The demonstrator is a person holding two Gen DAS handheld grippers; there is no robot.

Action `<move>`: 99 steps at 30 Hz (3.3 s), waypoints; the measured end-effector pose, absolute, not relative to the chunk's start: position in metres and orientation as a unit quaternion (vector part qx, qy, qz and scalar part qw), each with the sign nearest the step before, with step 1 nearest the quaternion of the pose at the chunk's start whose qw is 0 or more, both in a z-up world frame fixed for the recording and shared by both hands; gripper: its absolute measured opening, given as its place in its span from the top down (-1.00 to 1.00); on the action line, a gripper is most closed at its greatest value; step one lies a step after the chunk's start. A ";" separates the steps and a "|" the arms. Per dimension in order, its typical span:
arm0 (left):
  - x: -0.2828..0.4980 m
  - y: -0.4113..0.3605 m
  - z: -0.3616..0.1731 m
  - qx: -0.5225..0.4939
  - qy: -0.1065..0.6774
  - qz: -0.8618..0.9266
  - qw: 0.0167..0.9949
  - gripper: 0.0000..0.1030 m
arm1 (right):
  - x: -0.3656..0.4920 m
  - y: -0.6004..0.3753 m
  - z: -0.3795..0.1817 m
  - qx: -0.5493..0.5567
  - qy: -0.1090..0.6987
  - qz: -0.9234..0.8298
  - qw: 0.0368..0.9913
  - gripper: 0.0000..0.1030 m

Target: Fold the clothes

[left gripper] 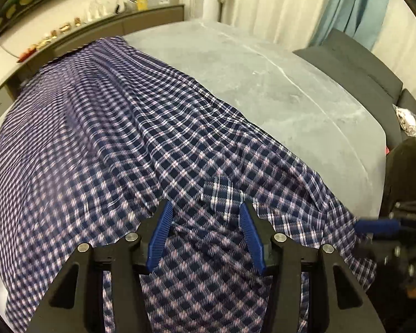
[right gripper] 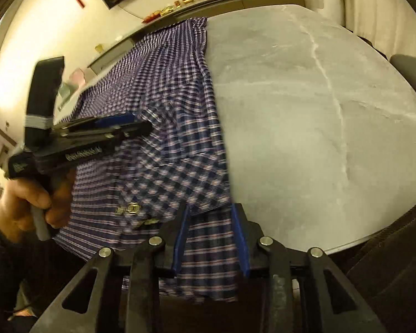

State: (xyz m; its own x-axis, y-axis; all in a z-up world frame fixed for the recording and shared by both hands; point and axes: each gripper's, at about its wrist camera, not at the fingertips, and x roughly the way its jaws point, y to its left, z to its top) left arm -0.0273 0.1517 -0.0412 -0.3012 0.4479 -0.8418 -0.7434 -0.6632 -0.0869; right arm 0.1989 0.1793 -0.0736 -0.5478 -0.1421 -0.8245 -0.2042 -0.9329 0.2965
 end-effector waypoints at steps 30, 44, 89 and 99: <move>-0.207 -0.027 -0.060 -0.483 0.071 0.847 0.208 -0.09 | -0.271 0.223 -0.038 -0.499 -0.021 0.867 0.002 0.34; -0.188 -0.082 -0.013 -0.457 -0.040 0.856 0.236 -0.12 | -0.291 0.226 -0.036 -0.480 -0.031 0.872 0.093 0.31; -0.057 -0.142 -0.020 -0.459 -0.072 0.867 0.180 -0.17 | -0.093 0.275 0.083 -0.362 0.272 0.891 0.002 0.96; 0.015 -0.144 -0.039 -0.449 -0.051 0.883 0.127 0.99 | -0.156 0.218 0.092 -0.348 0.266 0.892 -0.112 0.96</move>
State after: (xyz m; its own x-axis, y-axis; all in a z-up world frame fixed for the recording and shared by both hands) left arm 0.0148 -0.1437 -0.0392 -0.5647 0.2707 -0.7796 -0.1793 -0.9624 -0.2043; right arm -0.1558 0.2184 0.0922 -0.7327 -0.3844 -0.5616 0.0145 -0.8338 0.5519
